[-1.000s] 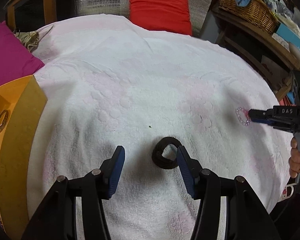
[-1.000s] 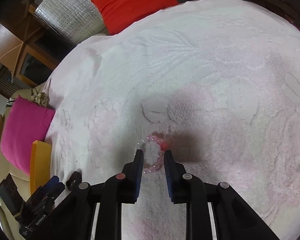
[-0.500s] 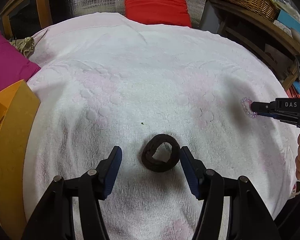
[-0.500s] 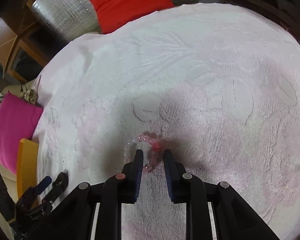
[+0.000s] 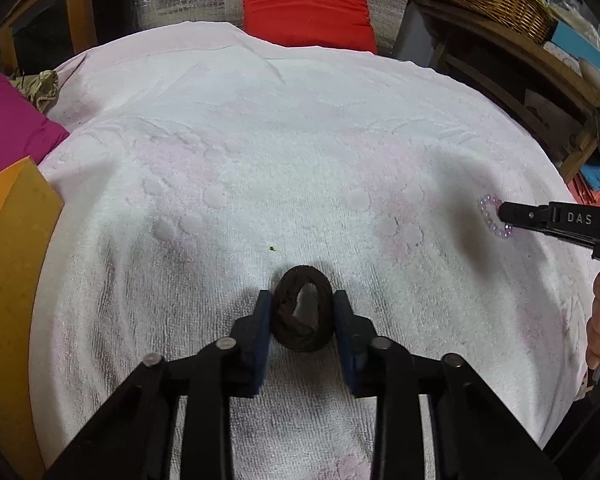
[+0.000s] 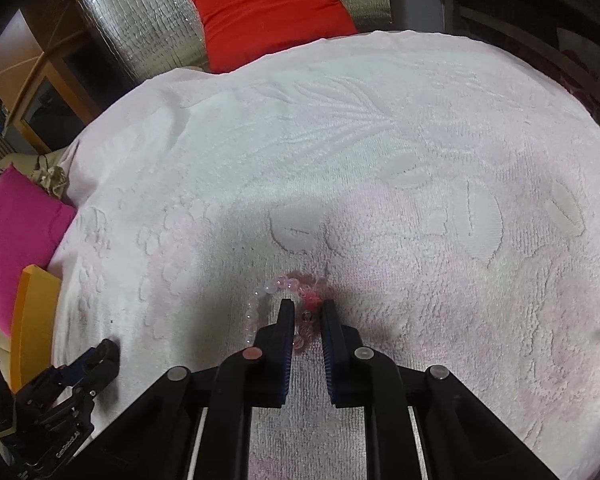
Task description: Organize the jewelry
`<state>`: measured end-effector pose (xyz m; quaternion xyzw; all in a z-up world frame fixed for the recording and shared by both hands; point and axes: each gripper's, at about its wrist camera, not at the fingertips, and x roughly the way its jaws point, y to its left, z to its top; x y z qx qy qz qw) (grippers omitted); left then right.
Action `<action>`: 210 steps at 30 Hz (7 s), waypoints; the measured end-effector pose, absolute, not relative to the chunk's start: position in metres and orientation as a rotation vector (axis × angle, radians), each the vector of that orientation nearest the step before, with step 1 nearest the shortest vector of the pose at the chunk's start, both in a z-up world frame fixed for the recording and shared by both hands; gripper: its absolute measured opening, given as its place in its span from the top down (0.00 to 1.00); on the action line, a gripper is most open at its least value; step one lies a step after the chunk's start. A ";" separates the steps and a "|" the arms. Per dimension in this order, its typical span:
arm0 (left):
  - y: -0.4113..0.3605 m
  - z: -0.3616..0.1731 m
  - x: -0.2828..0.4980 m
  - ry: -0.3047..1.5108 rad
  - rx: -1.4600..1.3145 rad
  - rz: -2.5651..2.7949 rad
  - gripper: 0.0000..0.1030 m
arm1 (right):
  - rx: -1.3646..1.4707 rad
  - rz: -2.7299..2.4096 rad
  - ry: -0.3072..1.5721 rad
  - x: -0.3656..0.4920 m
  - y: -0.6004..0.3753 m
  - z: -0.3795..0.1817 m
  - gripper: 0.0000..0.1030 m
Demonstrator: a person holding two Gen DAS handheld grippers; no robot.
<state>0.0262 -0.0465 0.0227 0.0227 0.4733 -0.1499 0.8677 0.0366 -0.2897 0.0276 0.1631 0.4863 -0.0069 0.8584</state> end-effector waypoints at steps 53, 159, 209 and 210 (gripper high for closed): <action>-0.068 0.012 0.021 0.961 0.181 -0.240 0.57 | 0.010 -0.083 0.986 0.039 -0.236 0.020 0.54; -0.025 0.062 -0.002 0.863 0.039 -0.349 0.87 | 0.437 0.091 0.975 0.034 -0.308 0.039 0.46; 0.104 0.146 -0.097 0.560 -0.132 0.051 0.86 | 0.126 0.473 0.726 -0.026 -0.090 0.104 0.84; 0.111 0.147 -0.100 0.555 -0.139 0.067 0.86 | 0.113 0.490 0.726 -0.027 -0.077 0.107 0.84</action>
